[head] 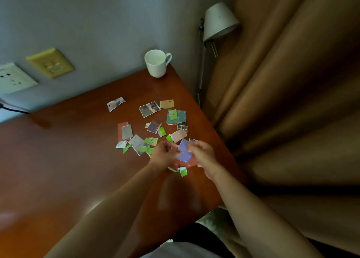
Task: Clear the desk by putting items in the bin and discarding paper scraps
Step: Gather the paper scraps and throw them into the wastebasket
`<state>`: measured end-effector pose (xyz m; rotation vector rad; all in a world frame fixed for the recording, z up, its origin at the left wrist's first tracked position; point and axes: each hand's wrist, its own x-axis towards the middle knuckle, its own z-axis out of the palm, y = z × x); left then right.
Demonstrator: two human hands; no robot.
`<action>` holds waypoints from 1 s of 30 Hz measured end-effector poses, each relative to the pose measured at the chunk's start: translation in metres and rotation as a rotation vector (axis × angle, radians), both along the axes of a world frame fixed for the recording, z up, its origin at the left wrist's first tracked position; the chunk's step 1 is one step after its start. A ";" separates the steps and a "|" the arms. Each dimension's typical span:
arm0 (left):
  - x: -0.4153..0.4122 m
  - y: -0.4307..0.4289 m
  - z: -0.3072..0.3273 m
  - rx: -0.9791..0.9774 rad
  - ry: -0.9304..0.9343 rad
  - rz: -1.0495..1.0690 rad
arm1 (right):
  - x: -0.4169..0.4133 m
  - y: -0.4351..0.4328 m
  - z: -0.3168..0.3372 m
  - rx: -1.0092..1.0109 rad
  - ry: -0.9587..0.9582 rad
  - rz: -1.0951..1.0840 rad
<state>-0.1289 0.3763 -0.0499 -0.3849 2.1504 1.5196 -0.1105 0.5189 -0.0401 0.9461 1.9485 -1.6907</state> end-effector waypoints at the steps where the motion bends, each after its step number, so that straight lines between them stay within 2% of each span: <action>1: 0.000 -0.004 -0.002 -0.058 0.046 -0.049 | -0.004 -0.003 -0.006 0.168 0.016 0.108; 4: -0.002 -0.013 0.000 -0.251 0.083 -0.206 | -0.010 -0.009 -0.015 0.525 0.021 0.433; 7: -0.006 -0.019 -0.004 -0.426 0.102 -0.303 | -0.012 -0.015 -0.012 0.681 0.005 0.536; 13: -0.007 -0.026 -0.002 -0.618 0.154 -0.460 | -0.017 -0.021 -0.015 0.830 -0.027 0.576; 18: -0.011 -0.027 -0.002 -0.754 0.207 -0.519 | -0.021 -0.016 -0.018 0.878 0.107 0.623; 21: -0.014 -0.026 -0.003 -0.813 0.288 -0.520 | -0.021 -0.013 -0.022 0.792 0.118 0.572; 24: -0.015 -0.027 -0.002 -0.843 0.326 -0.603 | -0.023 -0.012 -0.019 0.548 0.084 0.443; 27: -0.013 -0.031 -0.002 -0.792 0.259 -0.598 | -0.024 -0.011 -0.008 0.137 -0.004 0.046; 30: -0.013 -0.034 -0.002 -0.554 0.084 -0.472 | -0.022 -0.010 -0.003 -0.215 -0.133 -0.270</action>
